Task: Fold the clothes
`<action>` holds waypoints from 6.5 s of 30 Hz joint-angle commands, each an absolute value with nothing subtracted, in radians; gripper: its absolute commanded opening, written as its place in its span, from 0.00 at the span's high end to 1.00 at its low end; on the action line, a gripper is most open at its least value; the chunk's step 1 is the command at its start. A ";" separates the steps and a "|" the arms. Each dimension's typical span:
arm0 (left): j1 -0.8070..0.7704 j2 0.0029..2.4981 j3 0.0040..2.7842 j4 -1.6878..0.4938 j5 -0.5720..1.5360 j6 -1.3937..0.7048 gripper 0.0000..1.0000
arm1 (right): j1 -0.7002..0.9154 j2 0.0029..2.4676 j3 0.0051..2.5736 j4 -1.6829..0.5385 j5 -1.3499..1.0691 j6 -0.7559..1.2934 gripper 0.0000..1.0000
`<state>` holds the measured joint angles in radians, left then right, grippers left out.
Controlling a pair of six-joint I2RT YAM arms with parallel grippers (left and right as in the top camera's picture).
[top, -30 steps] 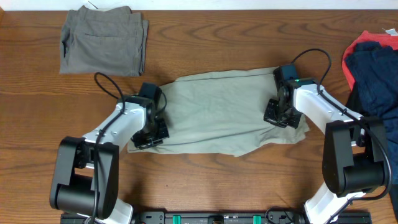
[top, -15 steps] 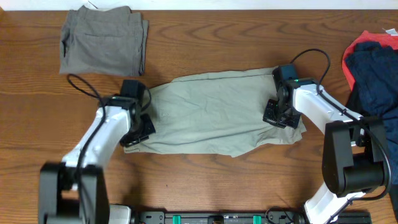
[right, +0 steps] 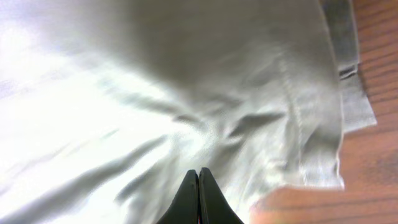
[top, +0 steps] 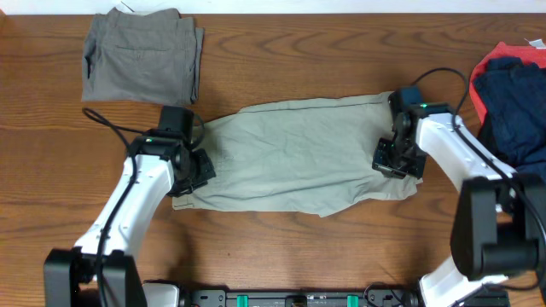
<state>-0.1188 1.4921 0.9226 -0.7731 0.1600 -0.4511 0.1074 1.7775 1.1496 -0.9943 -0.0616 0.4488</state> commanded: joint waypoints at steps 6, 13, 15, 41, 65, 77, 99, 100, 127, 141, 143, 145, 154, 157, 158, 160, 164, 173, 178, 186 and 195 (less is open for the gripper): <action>-0.170 1.606 0.924 -0.745 0.224 -0.435 0.94 | 0.173 1.726 1.154 -1.040 -0.327 0.274 0.99; -0.170 1.683 0.924 -0.750 0.224 -0.435 0.94 | 0.292 1.726 1.102 -1.023 -0.329 0.301 0.99; -0.170 1.684 0.924 -0.754 0.224 -0.435 0.94 | 0.303 1.726 1.085 -1.005 -0.323 0.315 0.99; -0.153 1.686 0.867 -0.748 0.129 -0.435 0.94 | 0.065 1.726 0.828 -0.818 -0.214 0.377 0.99; -0.007 1.682 0.887 -0.781 0.081 -0.423 0.94 | -0.059 1.726 1.105 -1.087 -0.033 0.351 0.99; -0.007 1.681 0.890 -0.780 0.089 -0.435 0.93 | -0.042 1.745 1.098 -0.884 -0.210 0.259 0.99; -0.007 1.681 0.890 -0.775 0.088 -0.435 0.94 | -0.094 1.835 1.024 -0.899 0.057 0.407 0.99; -0.007 1.681 0.890 -0.775 0.088 -0.435 0.94 | -0.104 1.835 1.024 -0.897 0.057 0.407 0.99; 0.000 1.322 0.939 -0.794 0.078 -0.332 0.02 | -0.152 1.776 1.253 -1.007 0.082 0.384 0.27; 0.283 1.426 0.944 -0.581 0.443 -0.121 0.02 | -0.152 1.776 1.254 -0.957 0.082 0.384 0.01; 0.309 1.459 0.945 -0.571 0.499 -0.082 0.02 | -0.152 1.776 1.254 -0.957 0.082 0.385 0.01; 0.323 1.494 0.945 -0.565 0.564 -0.043 0.02 | -0.152 1.776 1.254 -0.957 0.080 0.385 0.01; 0.325 1.629 0.945 -0.562 0.576 0.007 0.02 | -0.152 1.776 1.254 -0.954 0.078 0.385 0.01; 0.326 1.661 0.945 -0.562 0.555 0.016 0.02 | -0.152 1.776 1.254 -0.954 0.078 0.385 0.01; 0.326 1.666 0.945 -0.562 0.524 0.015 0.02 | -0.152 1.776 1.254 -0.954 0.078 0.385 0.01; 0.332 1.675 0.945 -0.562 0.463 0.015 0.02 | -0.152 1.776 1.254 -0.954 0.078 0.385 0.01; 0.358 1.684 0.945 -0.555 0.459 0.015 0.02 | -0.152 1.776 1.254 -0.954 0.078 0.385 0.01; 0.370 1.772 0.945 -0.524 0.480 0.026 0.02 | -0.152 1.776 1.254 -0.954 0.078 0.385 0.01; 0.370 1.828 0.945 -0.519 0.571 0.042 0.02 | -0.152 1.776 1.254 -0.954 0.078 0.385 0.01; 0.355 1.843 0.944 -0.598 0.643 0.041 0.07 | -0.152 1.776 1.254 -0.954 0.078 0.385 0.01; 0.327 1.843 0.936 -0.650 0.643 0.041 0.09 | -0.152 1.776 1.254 -0.954 0.078 0.385 0.01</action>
